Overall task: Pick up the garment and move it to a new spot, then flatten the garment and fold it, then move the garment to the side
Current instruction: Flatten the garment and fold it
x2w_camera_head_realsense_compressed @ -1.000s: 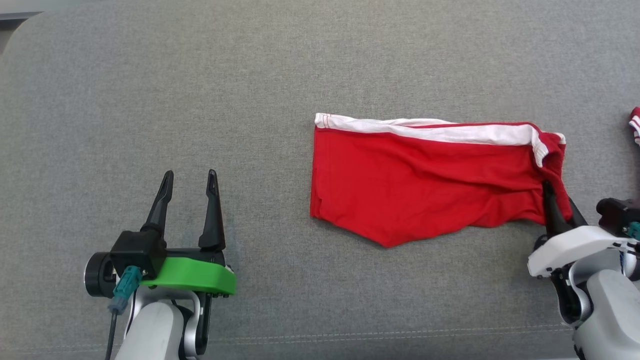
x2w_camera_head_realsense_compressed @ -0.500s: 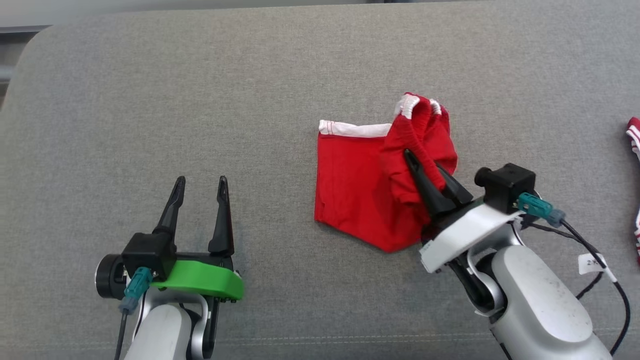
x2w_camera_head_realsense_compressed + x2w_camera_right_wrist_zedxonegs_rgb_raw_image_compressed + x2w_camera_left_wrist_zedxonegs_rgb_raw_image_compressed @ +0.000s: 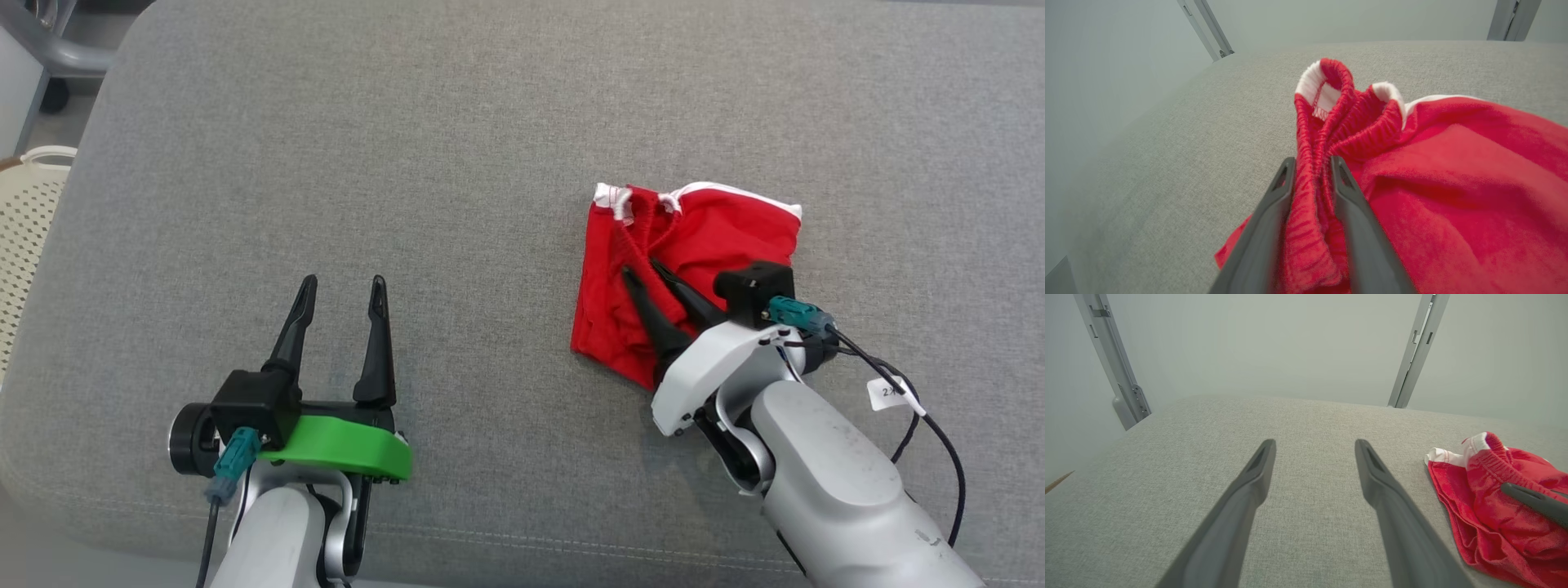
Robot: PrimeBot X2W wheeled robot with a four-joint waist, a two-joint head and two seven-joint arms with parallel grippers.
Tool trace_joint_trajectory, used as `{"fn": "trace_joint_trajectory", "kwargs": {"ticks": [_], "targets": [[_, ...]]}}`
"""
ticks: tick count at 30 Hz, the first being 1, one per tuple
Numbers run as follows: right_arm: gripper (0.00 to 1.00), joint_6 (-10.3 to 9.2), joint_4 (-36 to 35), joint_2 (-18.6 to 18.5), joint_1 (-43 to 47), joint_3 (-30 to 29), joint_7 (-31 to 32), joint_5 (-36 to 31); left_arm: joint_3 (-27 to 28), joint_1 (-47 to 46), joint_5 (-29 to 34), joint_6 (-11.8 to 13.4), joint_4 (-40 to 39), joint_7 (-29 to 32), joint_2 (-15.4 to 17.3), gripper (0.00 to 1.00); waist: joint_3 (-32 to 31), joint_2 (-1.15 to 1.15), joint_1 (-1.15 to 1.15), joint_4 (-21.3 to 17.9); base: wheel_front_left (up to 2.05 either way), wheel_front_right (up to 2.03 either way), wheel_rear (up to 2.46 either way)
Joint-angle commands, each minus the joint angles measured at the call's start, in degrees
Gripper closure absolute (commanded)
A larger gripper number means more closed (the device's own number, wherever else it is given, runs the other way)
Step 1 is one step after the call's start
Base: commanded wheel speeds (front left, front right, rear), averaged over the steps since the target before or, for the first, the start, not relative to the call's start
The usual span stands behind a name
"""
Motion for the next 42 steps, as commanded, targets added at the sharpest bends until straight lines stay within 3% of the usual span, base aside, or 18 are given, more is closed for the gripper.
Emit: {"fn": "trace_joint_trajectory", "kwargs": {"ticks": [1,10,17,20,28,34,42], "targets": [[0.0,-0.03,1.2,0.3,-1.2,1.0,-1.0,0.5,0.3,-0.7,0.4,-0.2,-0.3,-0.2,-0.2,0.0,1.1,0.0,0.0,0.7,0.0,0.0,0.0],[0.0,-0.03,3.0,1.5,-2.9,10.6,-2.6,3.1,1.0,-1.3,1.0,-0.8,0.0,-0.2,-0.7,0.0,1.6,0.0,0.0,-0.7,0.0,0.0,0.0],[0.0,-0.03,-0.9,0.5,-2.4,12.6,-5.2,1.6,1.6,-1.0,1.6,-0.8,0.1,-0.2,-0.9,0.0,1.1,0.0,0.0,-2.3,0.0,0.0,0.0],[0.0,-0.04,-4.7,-0.7,-0.4,9.7,-5.9,-0.5,2.1,-0.4,2.0,-0.7,0.2,-0.2,-0.6,0.0,0.5,0.0,0.0,-3.3,0.0,0.0,0.0],[0.0,-0.03,-15.5,-2.8,8.7,-6.8,-6.5,-5.7,3.0,0.7,2.5,-0.2,-0.2,-0.2,1.0,0.0,-1.6,0.0,0.0,-6.9,0.0,0.0,0.0],[0.0,-0.03,-19.9,-3.0,15.2,-16.6,-4.7,-11.8,3.2,1.3,2.2,0.1,-0.1,0.5,2.1,0.0,-3.3,0.0,0.0,-9.4,0.0,0.0,0.0],[0.0,-0.04,-23.8,-2.5,21.7,-22.6,-2.1,-15.8,2.5,3.0,2.1,0.5,-0.3,1.9,2.8,0.0,-5.8,0.0,0.0,-11.1,0.0,0.0,0.0]]}}
